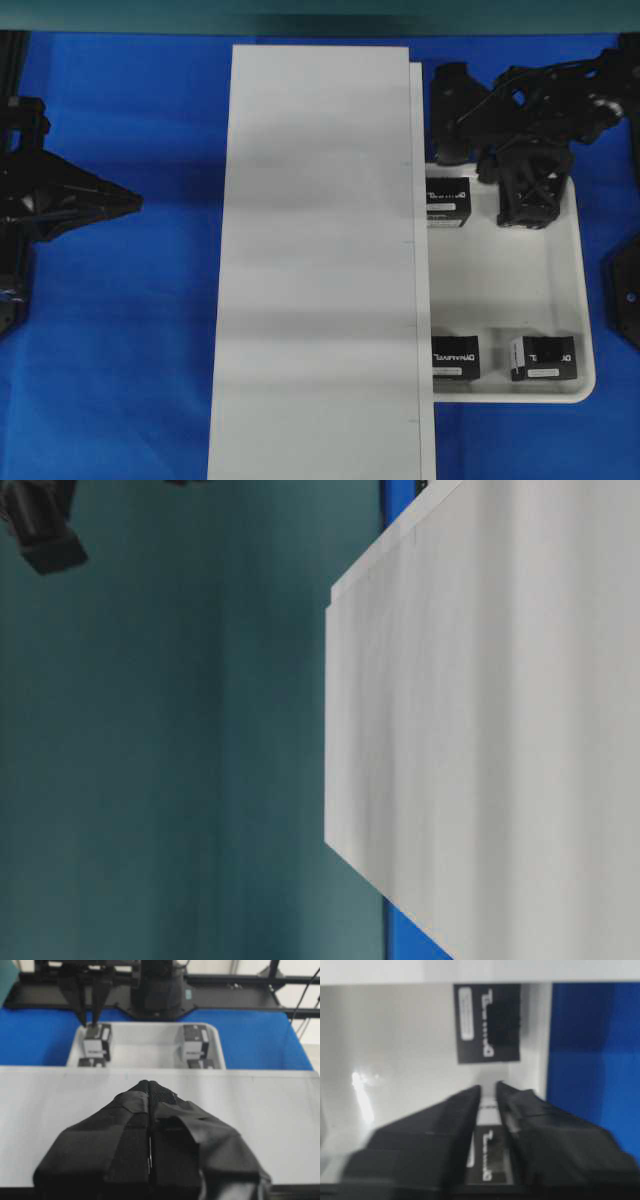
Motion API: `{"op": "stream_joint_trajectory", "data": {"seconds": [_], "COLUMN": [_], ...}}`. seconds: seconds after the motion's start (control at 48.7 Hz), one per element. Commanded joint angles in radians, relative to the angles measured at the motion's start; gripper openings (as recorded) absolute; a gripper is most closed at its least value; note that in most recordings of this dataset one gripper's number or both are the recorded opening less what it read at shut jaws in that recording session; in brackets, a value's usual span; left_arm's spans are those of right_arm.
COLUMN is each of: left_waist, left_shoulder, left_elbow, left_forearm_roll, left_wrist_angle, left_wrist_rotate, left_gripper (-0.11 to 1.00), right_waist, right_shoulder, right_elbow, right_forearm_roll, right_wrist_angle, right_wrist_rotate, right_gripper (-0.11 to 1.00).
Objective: Place the box from the white plastic tray onto the white base.
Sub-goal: 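Lower the right gripper and close it on the upper-left black box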
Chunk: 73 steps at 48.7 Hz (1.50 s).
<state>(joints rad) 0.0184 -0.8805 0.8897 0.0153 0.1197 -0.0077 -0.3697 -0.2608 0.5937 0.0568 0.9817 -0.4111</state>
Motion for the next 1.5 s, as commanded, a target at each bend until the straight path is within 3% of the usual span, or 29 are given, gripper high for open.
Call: {"op": "stream_joint_trajectory", "data": {"seconds": [0.0,0.164,0.267,1.479], "left_waist": [0.003,0.000,-0.003,-0.026], "left_shoulder": [0.008,0.009,0.009,0.040], "left_elbow": [-0.029,-0.029,-0.029,-0.032], "left_forearm_roll": [0.002,0.002,0.002,0.002], "left_wrist_angle": [-0.005,-0.005,-0.005,-0.005], "left_wrist_rotate": [0.000,0.000,0.000,-0.003], "left_gripper": [-0.07,-0.07,-0.07,-0.07], "right_waist": [0.003,0.002,-0.003,-0.012], "right_shoulder": [0.034,0.089,0.121,0.281], "right_elbow": [-0.009,0.000,0.005,0.080], "right_forearm_roll": [-0.002,-0.002,0.002,0.025], "right_wrist_angle": [-0.026,-0.054,-0.075,-0.301], "right_wrist_rotate": [-0.011,-0.014,-0.014,-0.014], "right_gripper": [0.39,0.83,0.99,0.99]}}
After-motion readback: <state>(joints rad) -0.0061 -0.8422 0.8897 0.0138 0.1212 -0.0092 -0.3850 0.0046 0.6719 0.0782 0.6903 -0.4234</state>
